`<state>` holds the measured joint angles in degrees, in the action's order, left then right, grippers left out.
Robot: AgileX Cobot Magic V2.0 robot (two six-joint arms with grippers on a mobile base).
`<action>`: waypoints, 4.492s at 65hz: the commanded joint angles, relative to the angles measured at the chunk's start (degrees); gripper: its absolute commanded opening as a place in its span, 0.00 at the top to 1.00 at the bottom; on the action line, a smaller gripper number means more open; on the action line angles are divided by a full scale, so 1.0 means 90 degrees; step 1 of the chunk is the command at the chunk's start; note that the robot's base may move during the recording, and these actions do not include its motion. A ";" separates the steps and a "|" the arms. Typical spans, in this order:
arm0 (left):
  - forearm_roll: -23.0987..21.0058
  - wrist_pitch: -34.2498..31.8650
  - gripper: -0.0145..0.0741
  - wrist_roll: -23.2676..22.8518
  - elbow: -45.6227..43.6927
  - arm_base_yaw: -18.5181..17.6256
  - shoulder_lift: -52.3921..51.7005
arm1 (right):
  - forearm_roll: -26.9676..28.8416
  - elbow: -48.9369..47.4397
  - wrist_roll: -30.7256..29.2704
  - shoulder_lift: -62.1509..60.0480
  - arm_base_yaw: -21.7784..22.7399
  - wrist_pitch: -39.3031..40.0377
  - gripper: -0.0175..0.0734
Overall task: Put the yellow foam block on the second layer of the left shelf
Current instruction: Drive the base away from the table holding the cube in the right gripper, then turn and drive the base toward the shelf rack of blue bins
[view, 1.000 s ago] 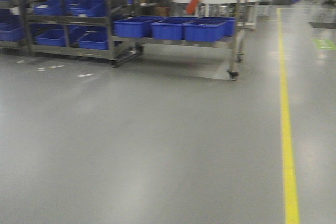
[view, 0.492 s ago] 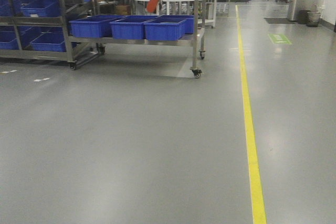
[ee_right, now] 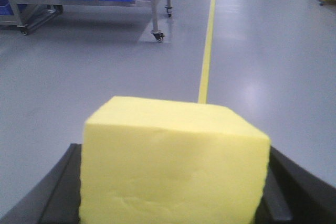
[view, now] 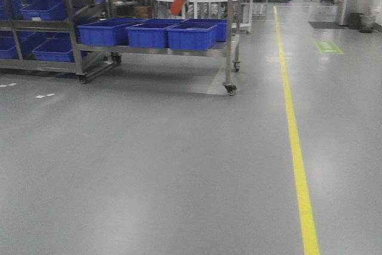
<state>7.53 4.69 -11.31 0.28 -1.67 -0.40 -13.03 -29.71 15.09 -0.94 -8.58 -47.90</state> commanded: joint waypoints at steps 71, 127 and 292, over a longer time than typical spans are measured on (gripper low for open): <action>-0.0015 -0.0521 0.68 -0.0025 0.0165 -0.0031 0.0051 | -0.0143 -0.0159 -0.0051 -0.0029 0.0021 0.0535 0.53; -0.0015 -0.0560 0.68 -0.0025 0.0165 -0.0031 0.0051 | -0.0143 -0.0159 -0.0051 -0.0029 0.0021 0.0535 0.53; -0.0015 -0.0560 0.68 -0.0025 0.0165 -0.0031 0.0051 | -0.0143 -0.0159 -0.0051 -0.0029 0.0021 0.0535 0.53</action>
<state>7.53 4.69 -11.31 0.28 -1.67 -0.40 -13.25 -29.71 15.09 -0.94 -8.58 -48.01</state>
